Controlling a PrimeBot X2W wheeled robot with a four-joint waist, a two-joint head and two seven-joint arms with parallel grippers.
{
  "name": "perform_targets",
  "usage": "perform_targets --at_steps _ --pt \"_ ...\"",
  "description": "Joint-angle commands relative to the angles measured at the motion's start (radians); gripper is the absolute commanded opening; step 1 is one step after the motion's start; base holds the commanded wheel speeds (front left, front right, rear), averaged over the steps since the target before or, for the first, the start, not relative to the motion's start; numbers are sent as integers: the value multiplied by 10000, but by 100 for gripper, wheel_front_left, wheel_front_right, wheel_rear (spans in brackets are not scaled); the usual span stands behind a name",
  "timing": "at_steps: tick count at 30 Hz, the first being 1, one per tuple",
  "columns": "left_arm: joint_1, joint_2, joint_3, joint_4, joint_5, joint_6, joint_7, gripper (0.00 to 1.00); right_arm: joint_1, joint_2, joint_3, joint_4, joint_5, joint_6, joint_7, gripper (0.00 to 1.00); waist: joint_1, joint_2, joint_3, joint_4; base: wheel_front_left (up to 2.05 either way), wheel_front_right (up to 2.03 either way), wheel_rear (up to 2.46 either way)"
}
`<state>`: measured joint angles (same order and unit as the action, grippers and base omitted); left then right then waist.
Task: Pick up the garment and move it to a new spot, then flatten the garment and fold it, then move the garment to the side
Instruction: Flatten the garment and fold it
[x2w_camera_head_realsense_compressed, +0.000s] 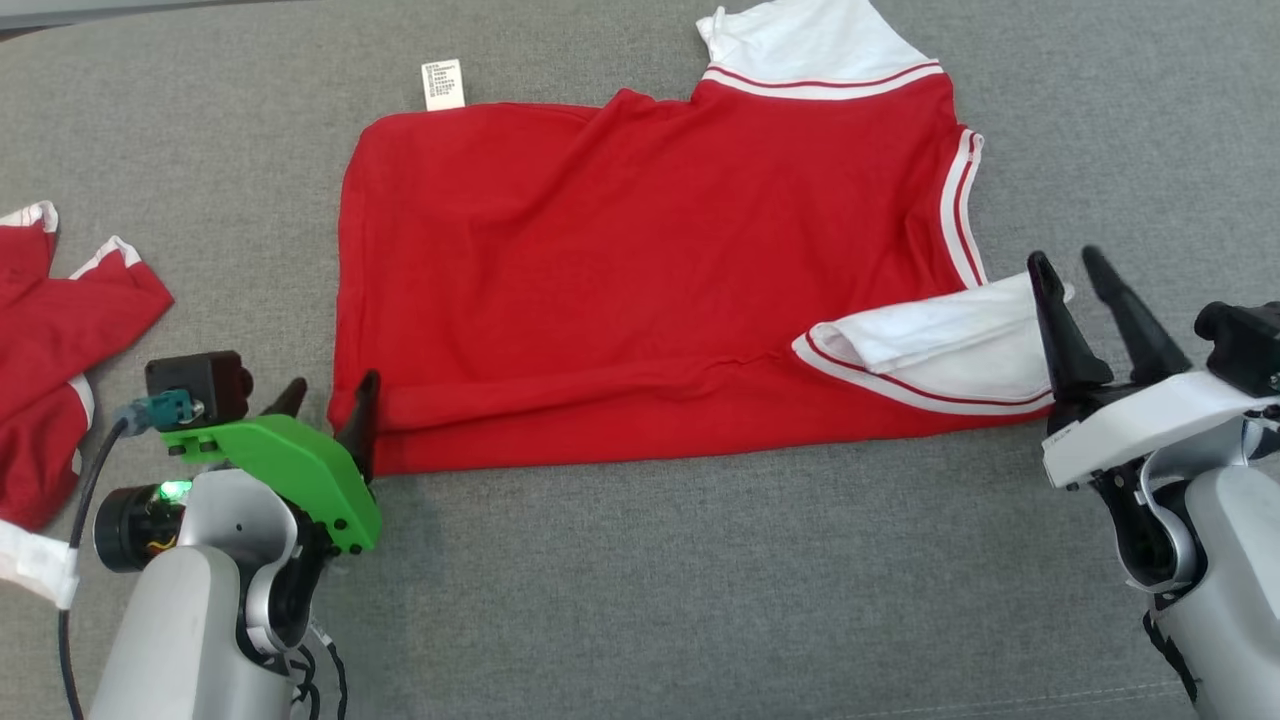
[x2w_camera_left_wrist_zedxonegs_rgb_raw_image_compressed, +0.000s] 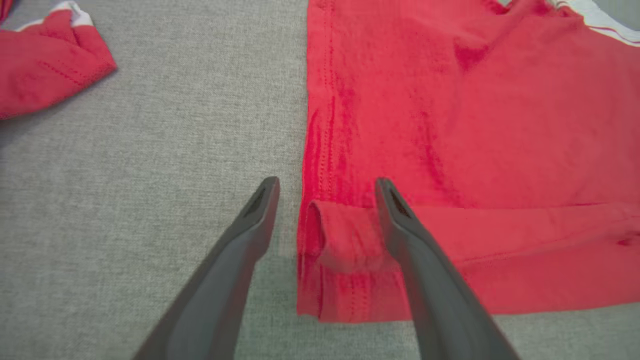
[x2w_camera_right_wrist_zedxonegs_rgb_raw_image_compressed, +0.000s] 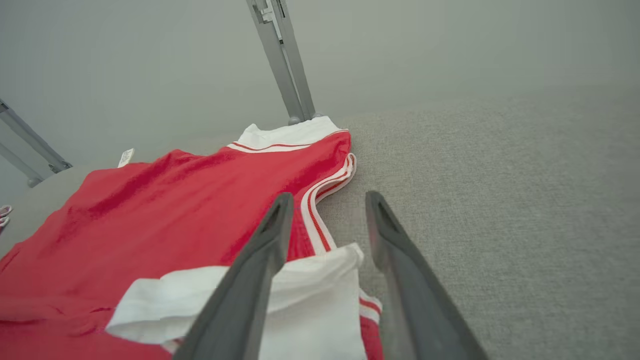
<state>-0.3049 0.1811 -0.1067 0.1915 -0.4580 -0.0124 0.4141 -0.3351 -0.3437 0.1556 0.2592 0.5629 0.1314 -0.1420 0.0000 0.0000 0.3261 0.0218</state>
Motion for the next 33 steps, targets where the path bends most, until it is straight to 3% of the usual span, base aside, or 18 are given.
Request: perform_targets --at_steps 1,6,11,15,26,33 --pt "-209 -56 124 -2 98 77 -560 100 -155 -94 95 181 -225 -14 -453 100 0 0 70 -22 0 0 0" --pt "-111 -355 291 -90 549 201 -2889 100 -220 -93 6 100 -1078 -14 -1198 100 0 0 82 -41 0 0 0" --pt "443 -390 146 -246 1444 502 -5081 100 692 287 -677 -1260 -1992 -14 -1229 100 0 0 -142 -65 0 0 0" --pt "985 -452 30 -450 1927 795 -6095 100 1626 595 -979 -2159 -2412 -14 -1234 100 0 0 -408 -161 0 0 0" --pt "2337 -450 -36 -879 2149 1090 -6600 100 3373 1042 -1097 -3078 -2643 -14 -1234 100 0 0 -988 -419 0 0 0" --pt "2455 -473 -201 -568 1959 955 -6261 100 3442 1008 -1062 -2902 -2448 -14 -1235 100 0 0 -940 -465 0 0 0"
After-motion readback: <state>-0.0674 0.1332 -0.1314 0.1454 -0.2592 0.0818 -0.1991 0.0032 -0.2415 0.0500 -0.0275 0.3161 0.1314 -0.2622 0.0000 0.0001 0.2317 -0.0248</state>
